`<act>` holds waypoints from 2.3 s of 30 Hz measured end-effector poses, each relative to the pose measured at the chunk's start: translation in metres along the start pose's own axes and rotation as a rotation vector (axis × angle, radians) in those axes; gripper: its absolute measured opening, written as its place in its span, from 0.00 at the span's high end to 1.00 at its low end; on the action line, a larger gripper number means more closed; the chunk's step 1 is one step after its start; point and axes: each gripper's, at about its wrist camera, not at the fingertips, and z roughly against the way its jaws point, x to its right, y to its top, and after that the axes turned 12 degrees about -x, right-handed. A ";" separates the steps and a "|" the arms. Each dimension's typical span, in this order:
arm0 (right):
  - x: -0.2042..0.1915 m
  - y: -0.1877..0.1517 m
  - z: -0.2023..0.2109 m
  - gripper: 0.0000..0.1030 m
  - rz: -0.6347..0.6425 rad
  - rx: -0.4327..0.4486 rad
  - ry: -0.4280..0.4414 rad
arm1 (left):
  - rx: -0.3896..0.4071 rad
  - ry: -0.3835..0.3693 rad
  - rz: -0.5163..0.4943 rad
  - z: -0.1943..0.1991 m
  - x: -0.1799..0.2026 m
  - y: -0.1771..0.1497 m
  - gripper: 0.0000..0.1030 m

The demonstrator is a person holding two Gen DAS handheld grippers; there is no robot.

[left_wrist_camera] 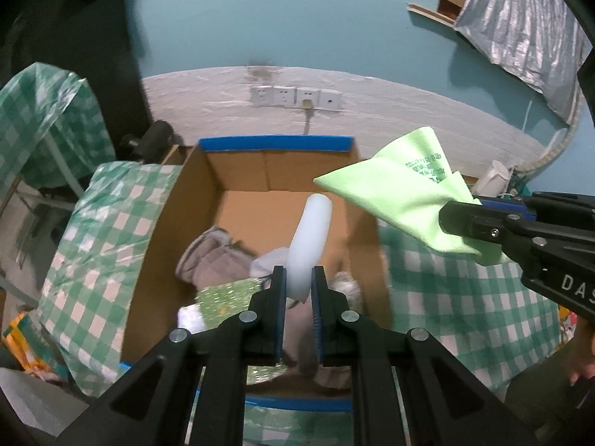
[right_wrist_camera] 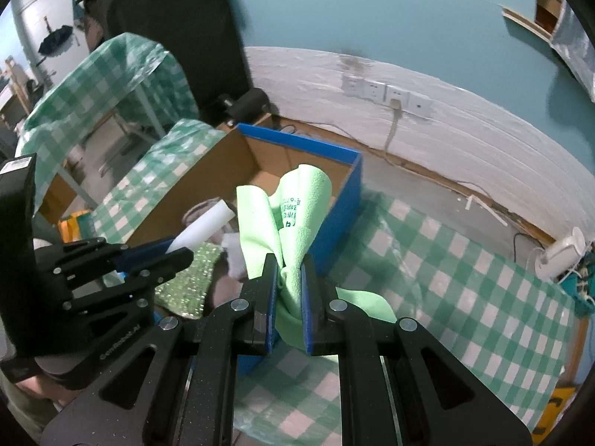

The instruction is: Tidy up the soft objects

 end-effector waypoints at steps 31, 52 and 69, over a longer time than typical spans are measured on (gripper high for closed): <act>-0.042 0.028 -0.064 0.58 0.015 -0.087 0.087 | -0.098 0.106 0.124 -0.029 -0.057 -0.015 0.73; -0.008 0.001 0.010 0.40 -0.093 0.053 0.040 | -0.004 0.166 0.108 0.025 -0.043 -0.017 0.16; 0.025 -0.041 0.045 0.39 -0.145 0.111 -0.042 | 0.068 0.218 -0.015 0.053 0.009 -0.016 0.02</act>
